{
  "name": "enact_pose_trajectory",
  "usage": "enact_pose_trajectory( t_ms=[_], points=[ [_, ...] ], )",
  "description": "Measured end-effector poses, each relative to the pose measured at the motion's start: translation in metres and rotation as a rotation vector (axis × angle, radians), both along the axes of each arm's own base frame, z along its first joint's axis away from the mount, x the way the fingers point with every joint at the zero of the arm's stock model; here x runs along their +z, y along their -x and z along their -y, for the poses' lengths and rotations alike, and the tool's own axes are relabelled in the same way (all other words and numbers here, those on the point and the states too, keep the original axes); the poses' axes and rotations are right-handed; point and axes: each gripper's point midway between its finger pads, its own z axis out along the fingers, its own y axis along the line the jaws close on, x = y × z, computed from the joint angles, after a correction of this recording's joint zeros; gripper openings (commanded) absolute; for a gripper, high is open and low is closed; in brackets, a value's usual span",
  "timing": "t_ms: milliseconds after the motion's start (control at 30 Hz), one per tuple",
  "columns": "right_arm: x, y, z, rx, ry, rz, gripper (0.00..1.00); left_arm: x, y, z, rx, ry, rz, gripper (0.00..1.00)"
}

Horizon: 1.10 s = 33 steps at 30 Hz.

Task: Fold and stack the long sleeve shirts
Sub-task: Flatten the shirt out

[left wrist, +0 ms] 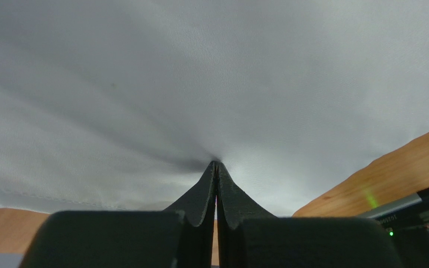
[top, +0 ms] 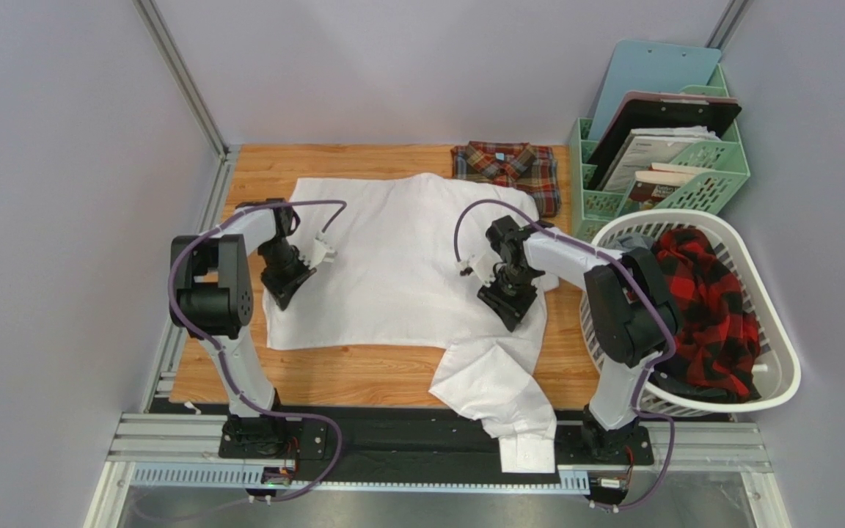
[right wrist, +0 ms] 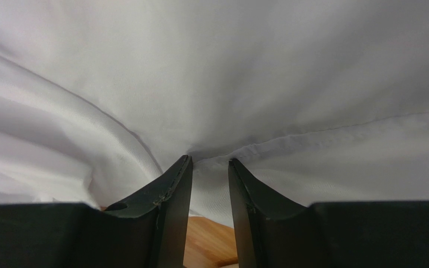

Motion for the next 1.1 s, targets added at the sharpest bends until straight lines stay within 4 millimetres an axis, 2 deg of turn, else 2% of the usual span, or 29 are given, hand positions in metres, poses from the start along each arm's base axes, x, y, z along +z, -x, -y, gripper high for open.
enact_pose_trajectory(
  t_ms=[67, 167, 233, 267, 300, 333, 367, 433, 533, 633, 700, 767, 833, 900, 1000, 1100],
  points=[
    [0.0, 0.032, 0.002, 0.065, 0.011, -0.045, 0.36, -0.001, 0.024, -0.003, -0.027, -0.013, -0.032, 0.02],
    [0.001, 0.087, 0.007, 0.177, 0.025, -0.172, 0.36, 0.0, 0.074, -0.008, -0.085, -0.028, -0.116, 0.03],
    [0.009, 0.117, 0.01, 0.236, 0.026, -0.264, 0.38, 0.004, 0.097, -0.01, -0.116, -0.027, -0.164, 0.05],
    [0.017, 0.126, 0.011, 0.256, 0.012, -0.297, 0.41, 0.01, 0.106, -0.01, -0.131, -0.021, -0.185, 0.11],
    [0.023, 0.127, 0.011, 0.26, -0.001, -0.301, 0.43, 0.014, 0.107, -0.009, -0.134, -0.011, -0.18, 0.14],
    [0.032, 0.124, 0.009, 0.26, -0.026, -0.291, 0.45, 0.019, 0.105, -0.008, -0.138, 0.003, -0.166, 0.17],
    [0.042, 0.118, 0.007, 0.254, -0.049, -0.275, 0.5, 0.028, 0.099, -0.005, -0.134, 0.025, -0.143, 0.25],
    [0.069, 0.086, -0.009, 0.23, -0.131, -0.181, 0.54, 0.048, 0.071, 0.003, -0.117, 0.077, -0.053, 0.3],
    [0.111, 0.011, -0.019, 0.107, -0.246, 0.032, 0.59, 0.089, 0.009, 0.018, -0.087, 0.159, 0.162, 0.36],
    [0.148, -0.074, -0.014, -0.035, -0.308, 0.235, 0.62, 0.127, -0.043, 0.031, -0.07, 0.237, 0.334, 0.43],
    [0.155, -0.123, -0.007, -0.107, -0.318, 0.314, 0.62, 0.143, -0.077, 0.039, -0.053, 0.284, 0.399, 0.43],
    [0.148, -0.16, -0.002, -0.157, -0.316, 0.347, 0.63, 0.146, -0.108, 0.044, -0.034, 0.316, 0.434, 0.43],
    [0.13, -0.192, 0.002, -0.195, -0.302, 0.355, 0.63, 0.139, -0.144, 0.048, -0.006, 0.347, 0.445, 0.44],
    [0.106, -0.21, 0.004, -0.215, -0.284, 0.336, 0.63, 0.126, -0.164, 0.05, 0.015, 0.366, 0.432, 0.44],
    [0.074, -0.221, 0.004, -0.229, -0.266, 0.292, 0.63, 0.107, -0.166, 0.051, 0.037, 0.379, 0.383, 0.44],
    [0.055, -0.223, 0.002, -0.232, -0.263, 0.257, 0.61, 0.102, -0.158, 0.051, 0.046, 0.378, 0.356, 0.44]
  ],
)
